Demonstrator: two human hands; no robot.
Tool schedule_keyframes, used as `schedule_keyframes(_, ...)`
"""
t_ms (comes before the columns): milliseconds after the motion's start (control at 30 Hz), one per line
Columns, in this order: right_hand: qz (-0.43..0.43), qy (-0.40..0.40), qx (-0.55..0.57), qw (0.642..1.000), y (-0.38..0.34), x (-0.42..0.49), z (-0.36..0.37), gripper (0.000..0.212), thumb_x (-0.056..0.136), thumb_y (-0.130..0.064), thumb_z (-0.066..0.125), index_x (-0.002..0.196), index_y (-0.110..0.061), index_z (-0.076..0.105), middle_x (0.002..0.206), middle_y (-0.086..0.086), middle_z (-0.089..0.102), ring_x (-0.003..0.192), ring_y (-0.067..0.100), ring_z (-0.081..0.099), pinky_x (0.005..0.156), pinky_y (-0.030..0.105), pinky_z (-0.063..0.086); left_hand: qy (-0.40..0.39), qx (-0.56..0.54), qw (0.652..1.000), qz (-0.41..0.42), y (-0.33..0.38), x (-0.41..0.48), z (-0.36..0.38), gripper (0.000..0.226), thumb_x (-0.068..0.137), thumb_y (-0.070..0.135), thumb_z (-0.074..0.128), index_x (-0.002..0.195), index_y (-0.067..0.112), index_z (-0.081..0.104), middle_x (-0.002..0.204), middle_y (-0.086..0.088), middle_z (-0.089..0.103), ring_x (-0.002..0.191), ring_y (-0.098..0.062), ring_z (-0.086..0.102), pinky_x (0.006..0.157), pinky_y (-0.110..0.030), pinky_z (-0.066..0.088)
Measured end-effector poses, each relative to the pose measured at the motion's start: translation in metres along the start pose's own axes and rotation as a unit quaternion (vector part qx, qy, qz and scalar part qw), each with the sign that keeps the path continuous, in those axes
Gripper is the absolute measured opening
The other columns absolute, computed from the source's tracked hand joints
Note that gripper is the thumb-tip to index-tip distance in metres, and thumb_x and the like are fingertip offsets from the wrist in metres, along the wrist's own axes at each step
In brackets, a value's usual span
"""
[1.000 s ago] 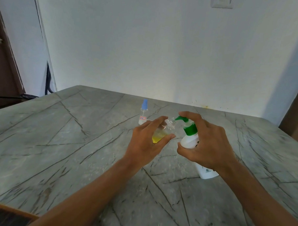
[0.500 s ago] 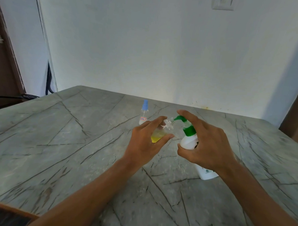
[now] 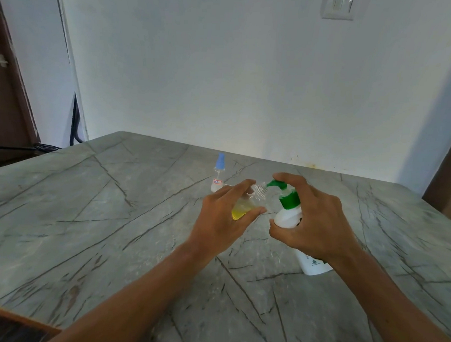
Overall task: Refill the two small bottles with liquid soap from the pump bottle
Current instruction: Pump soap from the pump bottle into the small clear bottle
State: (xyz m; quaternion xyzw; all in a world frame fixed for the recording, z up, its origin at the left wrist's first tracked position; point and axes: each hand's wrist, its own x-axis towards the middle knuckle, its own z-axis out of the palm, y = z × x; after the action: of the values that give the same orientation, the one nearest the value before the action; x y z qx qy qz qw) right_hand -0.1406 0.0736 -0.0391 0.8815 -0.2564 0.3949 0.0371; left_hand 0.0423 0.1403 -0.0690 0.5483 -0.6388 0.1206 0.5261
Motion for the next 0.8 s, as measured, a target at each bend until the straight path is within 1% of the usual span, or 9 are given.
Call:
schedule_keyframes(100, -0.001, 0.006, 0.004, 1.000, 0.0009, -0.0001, 0.0004, 0.079, 0.058, -0.050, 0.077, 0.127, -0.037, 0.040, 0.104, -0.008, 0.066, 0.073, 0.007, 0.057, 0.069, 0.006, 0.036, -0.009, -0.003, 1.000, 0.004, 0.0001, -0.0006, 0.0003, 0.052, 0.076, 0.044, 0.073, 0.122, 0.023, 0.059, 0.101, 0.012, 0.066, 0.090, 0.002, 0.057, 0.079, -0.004, 0.043)
schedule_keyframes(200, 0.001, 0.008, 0.002, 1.000, 0.0014, -0.0002, 0.0012, 0.078, 0.058, -0.051, 0.076, 0.125, -0.037, 0.040, 0.103, -0.008, 0.066, 0.073, 0.008, 0.057, 0.068, 0.010, 0.040, -0.014, -0.003, 1.000, 0.008, -0.0003, -0.0008, 0.0008, 0.052, 0.076, 0.044, 0.073, 0.121, 0.023, 0.058, 0.101, 0.011, 0.066, 0.090, 0.003, 0.056, 0.080, -0.003, 0.042)
schedule_keyframes(333, -0.005, 0.013, -0.002, 1.000, 0.0015, -0.0008, 0.0016, 0.082, 0.059, -0.051, 0.074, 0.131, -0.038, 0.037, 0.101, -0.006, 0.067, 0.071, 0.012, 0.060, 0.065, 0.023, 0.052, -0.009, -0.003, 1.000, -0.002, -0.0003, -0.0002, 0.0008, 0.052, 0.076, 0.046, 0.072, 0.122, 0.024, 0.058, 0.103, 0.012, 0.066, 0.090, 0.002, 0.057, 0.080, -0.002, 0.042)
schedule_keyframes(400, -0.011, 0.012, -0.015, 1.000, 0.0023, -0.0014, 0.0021, 0.088, 0.060, -0.051, 0.073, 0.137, -0.040, 0.031, 0.101, -0.005, 0.067, 0.070, 0.012, 0.059, 0.064, 0.028, 0.055, -0.002, -0.010, 1.000, -0.010, -0.0005, 0.0006, 0.0001, 0.053, 0.076, 0.047, 0.072, 0.122, 0.025, 0.058, 0.104, 0.011, 0.067, 0.089, 0.001, 0.059, 0.079, -0.006, 0.046)
schedule_keyframes(467, -0.013, 0.003, -0.029, 0.999, 0.0024, -0.0015, 0.0025, 0.095, 0.061, -0.052, 0.072, 0.143, -0.041, 0.025, 0.102, -0.005, 0.066, 0.068, 0.011, 0.058, 0.062, 0.027, 0.055, -0.001, -0.012, 1.000, -0.013, -0.0006, 0.0011, -0.0009, 0.053, 0.076, 0.047, 0.071, 0.123, 0.025, 0.058, 0.104, 0.011, 0.067, 0.089, -0.001, 0.060, 0.078, -0.010, 0.049)
schedule_keyframes(533, -0.012, -0.001, -0.037, 0.999, 0.0024, -0.0014, 0.0028, 0.098, 0.062, -0.052, 0.071, 0.146, -0.041, 0.022, 0.101, -0.005, 0.066, 0.066, 0.010, 0.056, 0.061, 0.025, 0.052, -0.004, -0.012, 1.000, -0.015, -0.0010, 0.0010, -0.0013, 0.053, 0.077, 0.047, 0.071, 0.123, 0.025, 0.057, 0.105, 0.010, 0.067, 0.089, -0.002, 0.061, 0.078, -0.012, 0.050)
schedule_keyframes(633, -0.005, -0.001, -0.041, 0.999, 0.0019, -0.0013, 0.0025, 0.094, 0.061, -0.052, 0.071, 0.142, -0.043, 0.025, 0.100, -0.005, 0.066, 0.068, 0.010, 0.056, 0.061, 0.028, 0.054, -0.005, -0.011, 1.000, -0.016, -0.0014, 0.0010, -0.0011, 0.053, 0.077, 0.046, 0.071, 0.123, 0.024, 0.057, 0.104, 0.010, 0.067, 0.089, -0.001, 0.060, 0.078, -0.014, 0.051)
schedule_keyframes(733, 0.004, -0.007, -0.043, 0.999, 0.0007, -0.0022, 0.0022, 0.092, 0.060, -0.053, 0.071, 0.139, -0.043, 0.026, 0.102, -0.006, 0.066, 0.068, 0.011, 0.056, 0.061, 0.031, 0.055, -0.006, -0.004, 1.000, -0.011, -0.0010, 0.0016, -0.0012, 0.053, 0.077, 0.047, 0.070, 0.124, 0.024, 0.057, 0.104, 0.011, 0.066, 0.088, 0.001, 0.059, 0.077, -0.010, 0.048)
schedule_keyframes(800, 0.007, -0.004, -0.041, 0.999, 0.0000, -0.0022, 0.0020, 0.091, 0.059, -0.053, 0.071, 0.139, -0.042, 0.027, 0.101, -0.006, 0.066, 0.068, 0.010, 0.055, 0.062, 0.031, 0.055, -0.003, -0.010, 1.000, -0.012, 0.0001, 0.0014, -0.0011, 0.053, 0.077, 0.046, 0.071, 0.123, 0.024, 0.057, 0.103, 0.011, 0.066, 0.088, 0.001, 0.059, 0.077, -0.010, 0.049)
